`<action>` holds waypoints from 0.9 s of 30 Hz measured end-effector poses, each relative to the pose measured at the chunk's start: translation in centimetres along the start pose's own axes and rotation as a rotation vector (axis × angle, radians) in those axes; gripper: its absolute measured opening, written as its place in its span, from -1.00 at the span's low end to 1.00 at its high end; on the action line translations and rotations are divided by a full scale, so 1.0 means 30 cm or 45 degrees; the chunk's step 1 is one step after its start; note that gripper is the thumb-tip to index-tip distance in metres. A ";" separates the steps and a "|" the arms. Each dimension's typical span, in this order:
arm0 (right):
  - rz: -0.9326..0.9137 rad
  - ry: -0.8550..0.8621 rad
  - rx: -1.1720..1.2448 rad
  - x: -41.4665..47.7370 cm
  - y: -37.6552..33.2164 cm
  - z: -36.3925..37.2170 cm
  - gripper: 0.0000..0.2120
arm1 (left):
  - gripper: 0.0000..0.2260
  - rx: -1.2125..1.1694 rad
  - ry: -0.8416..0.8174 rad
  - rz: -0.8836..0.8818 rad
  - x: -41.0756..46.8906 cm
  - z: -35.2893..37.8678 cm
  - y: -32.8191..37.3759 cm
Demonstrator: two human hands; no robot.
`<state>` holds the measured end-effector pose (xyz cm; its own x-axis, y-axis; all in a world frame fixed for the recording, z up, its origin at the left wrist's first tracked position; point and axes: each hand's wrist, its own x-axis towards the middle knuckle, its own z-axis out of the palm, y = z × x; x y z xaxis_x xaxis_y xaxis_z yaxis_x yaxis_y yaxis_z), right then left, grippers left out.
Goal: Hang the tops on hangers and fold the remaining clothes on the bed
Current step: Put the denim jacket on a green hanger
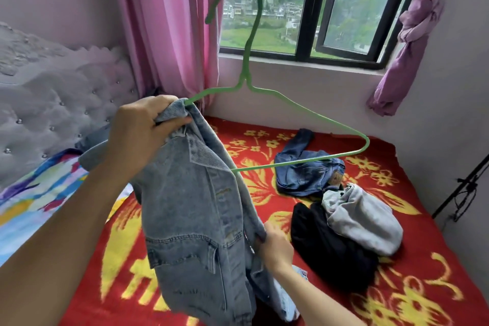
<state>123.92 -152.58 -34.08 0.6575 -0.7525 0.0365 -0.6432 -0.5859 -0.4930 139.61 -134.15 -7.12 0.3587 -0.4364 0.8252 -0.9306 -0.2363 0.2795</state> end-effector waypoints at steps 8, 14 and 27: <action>0.307 0.213 1.030 0.227 0.150 -0.373 -0.89 | -0.41 -0.195 -0.271 -0.214 -0.084 -0.042 -0.130; -0.021 0.310 0.802 0.289 0.076 -0.702 -0.77 | -0.39 -0.022 -0.378 -0.077 -0.216 0.024 -0.221; -0.439 0.283 -0.030 0.007 -0.269 -0.707 -0.86 | -0.71 0.412 0.131 -0.325 -0.235 0.136 -0.155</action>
<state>120.93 -154.40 -11.66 0.7370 -0.5558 0.3845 -0.4103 -0.8201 -0.3989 141.69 -133.50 -16.24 0.5503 -0.2437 0.7986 -0.7362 -0.5929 0.3264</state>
